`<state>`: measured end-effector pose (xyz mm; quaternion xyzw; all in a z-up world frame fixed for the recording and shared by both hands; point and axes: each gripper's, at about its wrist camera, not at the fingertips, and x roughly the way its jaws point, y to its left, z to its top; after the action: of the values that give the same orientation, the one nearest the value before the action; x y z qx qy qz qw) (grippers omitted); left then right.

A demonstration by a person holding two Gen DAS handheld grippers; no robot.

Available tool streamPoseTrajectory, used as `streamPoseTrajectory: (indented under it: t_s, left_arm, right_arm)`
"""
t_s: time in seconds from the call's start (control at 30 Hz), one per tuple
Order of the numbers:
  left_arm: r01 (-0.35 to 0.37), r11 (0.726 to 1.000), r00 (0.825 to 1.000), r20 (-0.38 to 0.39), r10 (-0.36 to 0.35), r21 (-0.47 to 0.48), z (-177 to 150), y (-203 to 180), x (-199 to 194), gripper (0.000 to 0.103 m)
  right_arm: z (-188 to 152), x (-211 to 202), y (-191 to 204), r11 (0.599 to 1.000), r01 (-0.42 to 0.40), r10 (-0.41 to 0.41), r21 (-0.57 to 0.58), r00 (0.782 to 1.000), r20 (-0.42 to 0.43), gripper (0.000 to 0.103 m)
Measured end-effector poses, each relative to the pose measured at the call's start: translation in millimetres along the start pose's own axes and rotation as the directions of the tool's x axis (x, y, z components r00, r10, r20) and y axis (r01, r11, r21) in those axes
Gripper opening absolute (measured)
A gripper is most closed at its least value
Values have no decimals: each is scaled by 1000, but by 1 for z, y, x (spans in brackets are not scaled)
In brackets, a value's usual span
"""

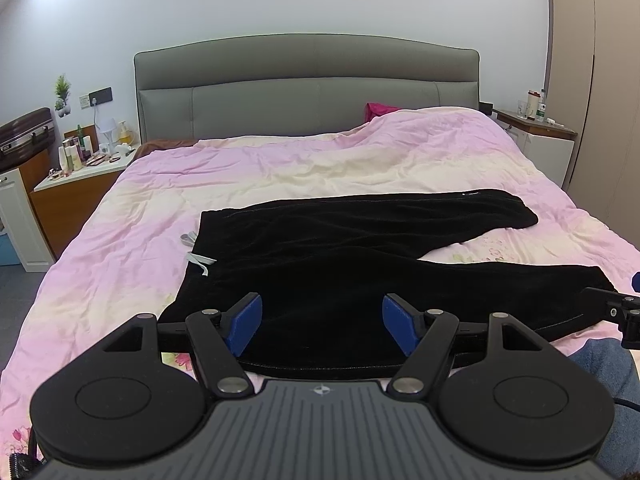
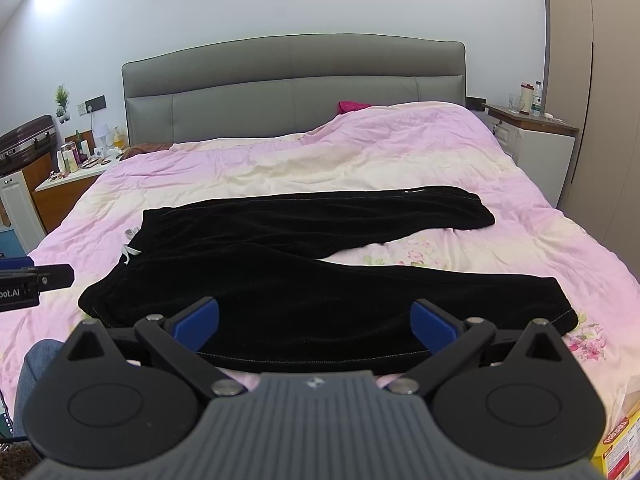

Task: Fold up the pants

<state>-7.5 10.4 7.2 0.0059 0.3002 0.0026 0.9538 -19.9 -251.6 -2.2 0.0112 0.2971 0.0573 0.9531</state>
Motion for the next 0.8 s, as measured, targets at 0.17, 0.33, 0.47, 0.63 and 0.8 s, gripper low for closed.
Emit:
streamPoseTrajectory:
  t_s: [0.17, 0.33, 0.47, 0.63, 0.8]
  left_arm:
    - [-5, 1000, 1000, 2, 5, -1, 2, 0, -2, 82]
    - [-4, 1000, 1000, 0, 4, 0, 1, 0, 0, 82]
    - [-6, 1000, 1000, 2, 6, -1, 1, 0, 0, 82]
    - [-6, 1000, 1000, 3, 6, -1, 1, 0, 0, 82]
    - [-10, 1000, 1000, 6, 10, 3, 1, 1, -1, 82]
  right_arm:
    - [0, 0, 0, 1000, -1, 1, 1, 1000, 1, 98]
    - [1, 0, -1, 1000, -1, 1, 2, 1000, -1, 98]
    - [2, 1, -1, 1000, 0, 0, 2, 1000, -3, 98]
    - [3, 1, 0, 1000, 1, -1, 2, 1000, -6, 98]
    - [3, 0, 0, 1000, 3, -3, 3, 1000, -5, 98]
